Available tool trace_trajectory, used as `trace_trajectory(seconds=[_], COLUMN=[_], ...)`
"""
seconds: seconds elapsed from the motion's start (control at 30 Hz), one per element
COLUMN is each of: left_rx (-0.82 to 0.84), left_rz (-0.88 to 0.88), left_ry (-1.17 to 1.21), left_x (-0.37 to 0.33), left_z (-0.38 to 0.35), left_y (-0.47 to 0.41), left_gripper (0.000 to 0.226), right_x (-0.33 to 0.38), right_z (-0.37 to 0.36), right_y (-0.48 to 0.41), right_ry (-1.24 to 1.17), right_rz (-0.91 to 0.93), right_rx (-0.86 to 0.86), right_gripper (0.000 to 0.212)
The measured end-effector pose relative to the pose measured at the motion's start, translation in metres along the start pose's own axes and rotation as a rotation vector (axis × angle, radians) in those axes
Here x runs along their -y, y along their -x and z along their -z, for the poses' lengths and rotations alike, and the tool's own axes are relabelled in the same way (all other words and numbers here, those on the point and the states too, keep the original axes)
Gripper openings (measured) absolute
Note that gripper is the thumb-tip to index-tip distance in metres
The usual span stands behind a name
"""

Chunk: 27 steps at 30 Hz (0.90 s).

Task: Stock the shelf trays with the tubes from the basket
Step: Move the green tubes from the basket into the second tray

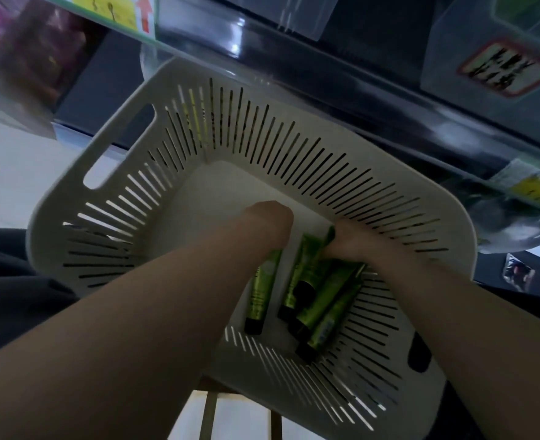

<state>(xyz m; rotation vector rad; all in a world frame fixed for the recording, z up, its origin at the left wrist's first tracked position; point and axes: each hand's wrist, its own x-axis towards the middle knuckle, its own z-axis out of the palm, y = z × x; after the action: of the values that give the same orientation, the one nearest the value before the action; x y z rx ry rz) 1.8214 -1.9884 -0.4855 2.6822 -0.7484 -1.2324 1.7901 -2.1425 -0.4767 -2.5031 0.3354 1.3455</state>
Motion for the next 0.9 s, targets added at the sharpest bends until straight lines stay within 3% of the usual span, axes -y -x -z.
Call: trace_trajectory(seconds=[0.3, 0.6, 0.77, 0.83, 0.9], left_rx=[0.039, 0.104, 0.086, 0.081, 0.082], left_rz=[-0.002, 0.011, 0.018, 0.018, 0.03], left_ry=[-0.011, -0.004, 0.048, 0.039, 0.024], left_x=[0.001, 0.005, 0.004, 0.004, 0.007], left_z=[-0.007, -0.006, 0.002, 0.005, 0.006], left_y=[0.0, 0.004, 0.013, 0.015, 0.017], left_gripper=[0.025, 0.024, 0.024, 0.014, 0.02], right_x=[-0.003, 0.005, 0.005, 0.005, 0.004], right_z=[-0.007, -0.003, 0.001, 0.004, 0.007], right_y=[-0.006, 0.005, 0.01, 0.015, 0.019], right_ry=[0.04, 0.068, 0.018, -0.037, -0.104], right_rz=[-0.015, -0.036, -0.016, -0.021, -0.021], right_rx=[-0.01, -0.038, -0.043, -0.059, -0.072], right_gripper=[0.067, 0.034, 0.046, 0.049, 0.054])
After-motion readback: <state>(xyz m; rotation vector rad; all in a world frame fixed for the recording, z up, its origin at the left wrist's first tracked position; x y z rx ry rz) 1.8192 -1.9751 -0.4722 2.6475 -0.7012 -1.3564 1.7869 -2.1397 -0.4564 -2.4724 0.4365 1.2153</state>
